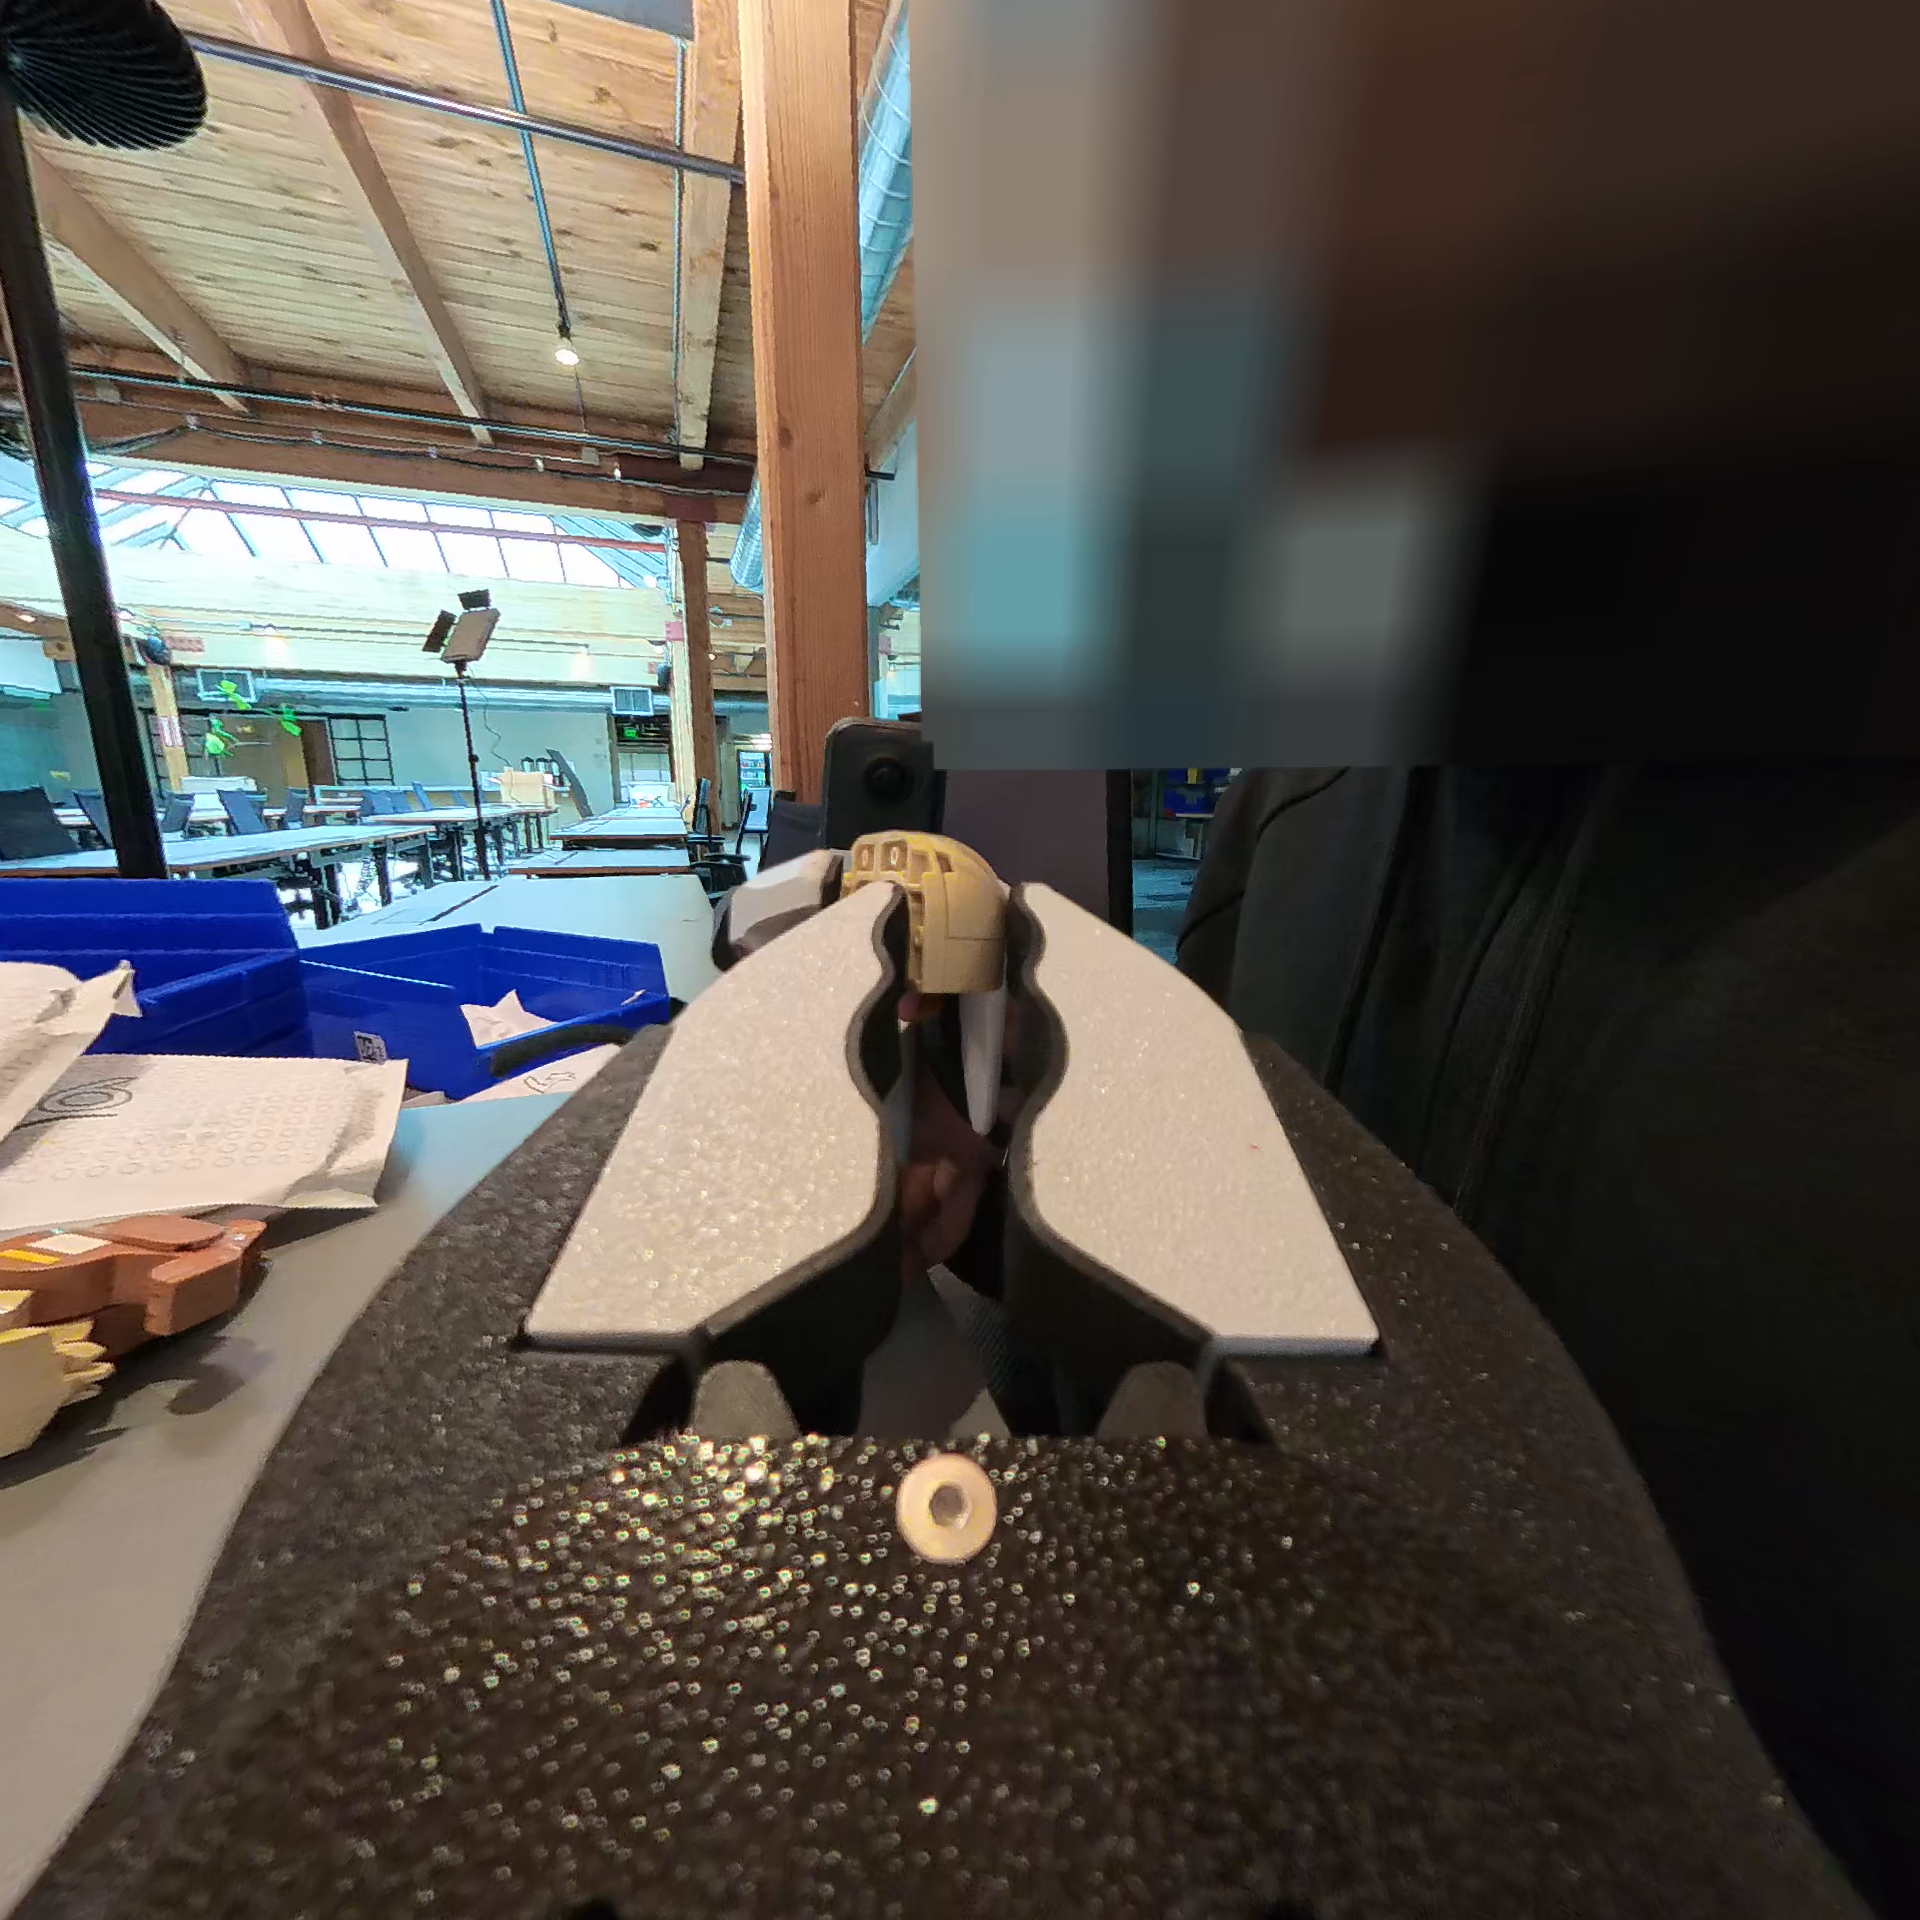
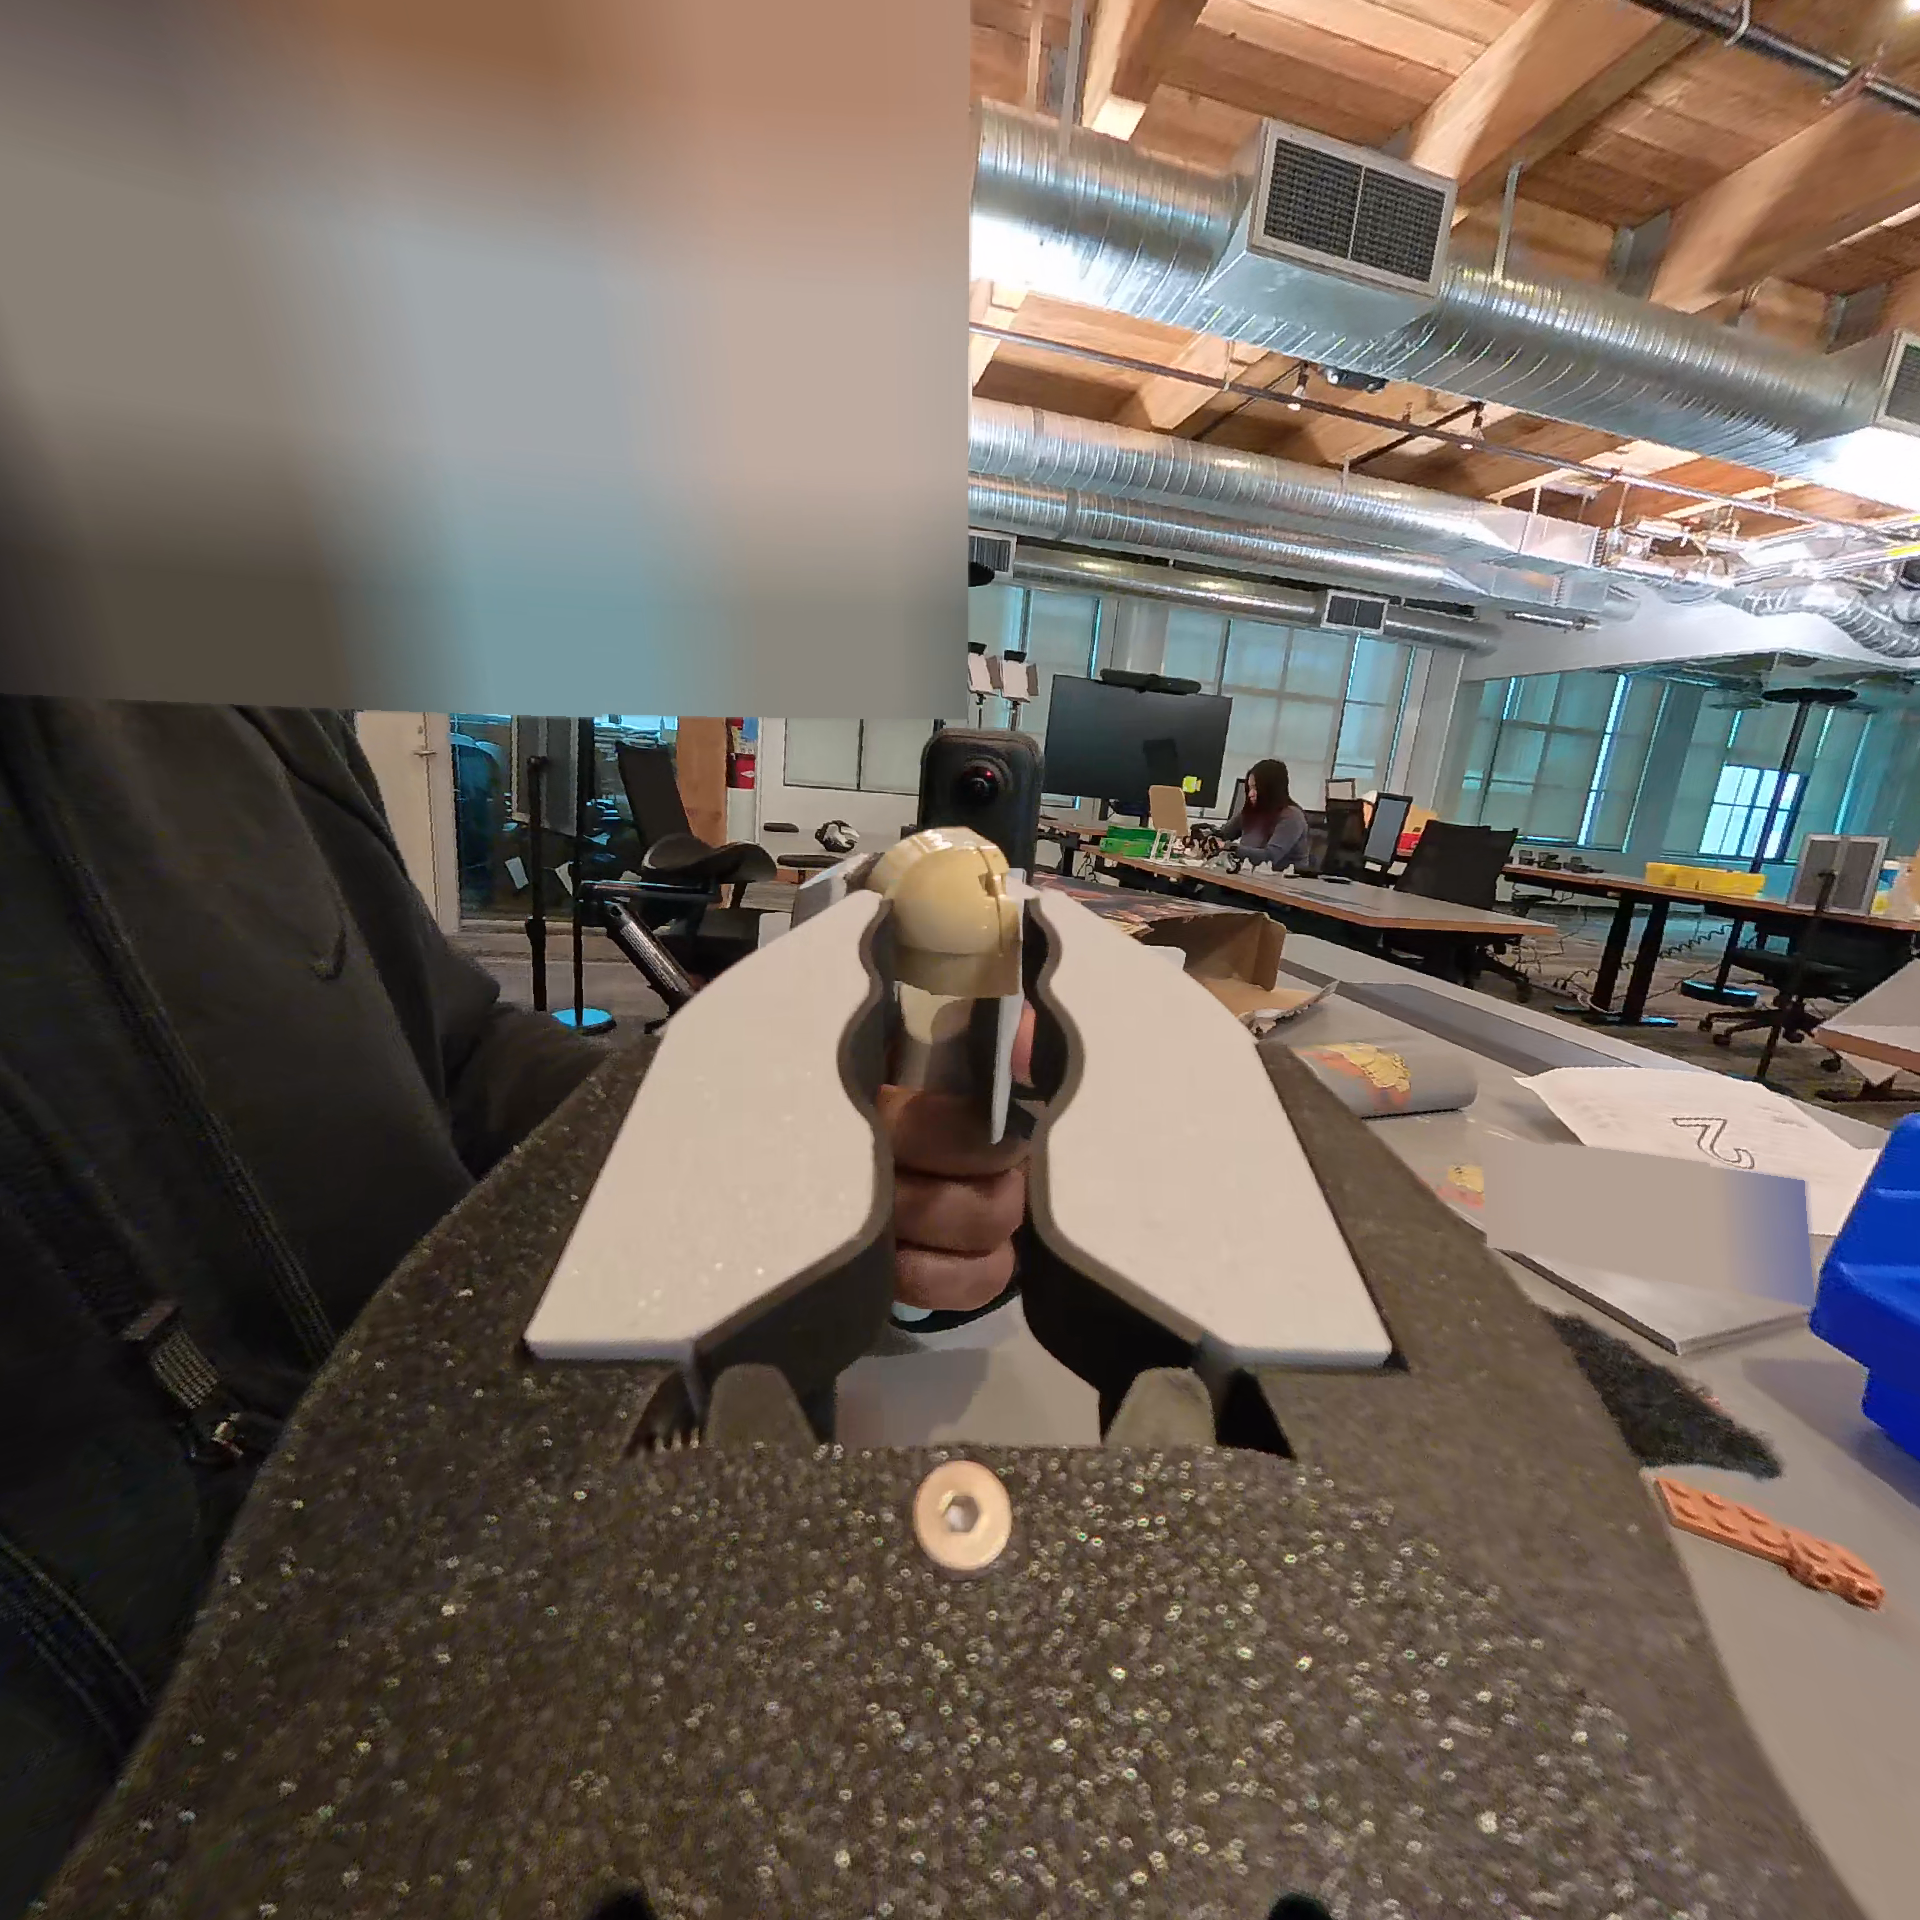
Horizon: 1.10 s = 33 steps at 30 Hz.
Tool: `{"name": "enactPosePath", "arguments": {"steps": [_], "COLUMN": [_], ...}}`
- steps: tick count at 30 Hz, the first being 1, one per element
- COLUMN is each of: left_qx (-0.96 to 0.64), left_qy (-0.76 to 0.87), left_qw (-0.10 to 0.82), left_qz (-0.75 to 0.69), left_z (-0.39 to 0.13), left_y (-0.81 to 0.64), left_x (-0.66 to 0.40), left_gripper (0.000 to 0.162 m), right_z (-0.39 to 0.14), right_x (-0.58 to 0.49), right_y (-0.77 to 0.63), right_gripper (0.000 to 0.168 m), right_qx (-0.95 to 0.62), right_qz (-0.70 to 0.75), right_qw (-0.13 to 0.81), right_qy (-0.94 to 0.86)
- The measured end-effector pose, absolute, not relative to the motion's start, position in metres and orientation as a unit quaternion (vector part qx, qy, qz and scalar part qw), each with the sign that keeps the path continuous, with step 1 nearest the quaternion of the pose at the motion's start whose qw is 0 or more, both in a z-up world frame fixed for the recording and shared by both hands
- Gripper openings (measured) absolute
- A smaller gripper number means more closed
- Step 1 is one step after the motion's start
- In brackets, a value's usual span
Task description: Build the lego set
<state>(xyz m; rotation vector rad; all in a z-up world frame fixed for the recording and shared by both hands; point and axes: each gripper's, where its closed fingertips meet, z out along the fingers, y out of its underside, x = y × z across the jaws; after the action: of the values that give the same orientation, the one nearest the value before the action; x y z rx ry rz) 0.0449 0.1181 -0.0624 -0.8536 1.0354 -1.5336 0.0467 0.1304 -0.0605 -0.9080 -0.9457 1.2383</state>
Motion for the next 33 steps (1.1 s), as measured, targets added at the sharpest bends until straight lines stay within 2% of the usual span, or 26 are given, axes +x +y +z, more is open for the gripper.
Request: {"name": "enactPosePath", "arguments": {"steps": [8, 33], "left_qx": [-0.361, -0.393], "left_qy": [0.411, 0.449], "left_qw": [0.500, 0.502], "left_qz": [-0.671, -0.626], "left_z": [-0.066, -0.078], "left_y": [0.115, 0.113], "left_x": [0.045, 0.049], "left_gripper": [0.017, 0.017], "right_z": [-0.063, -0.077], "right_x": [0.047, 0.049], "right_y": [0.127, 0.126], "right_gripper": [0.021, 0.019], "right_qx": [-0.395, -0.418], "right_qz": [0.535, 0.534], "right_qw": [0.618, 0.589], "right_qy": [-0.419, -0.440]}}
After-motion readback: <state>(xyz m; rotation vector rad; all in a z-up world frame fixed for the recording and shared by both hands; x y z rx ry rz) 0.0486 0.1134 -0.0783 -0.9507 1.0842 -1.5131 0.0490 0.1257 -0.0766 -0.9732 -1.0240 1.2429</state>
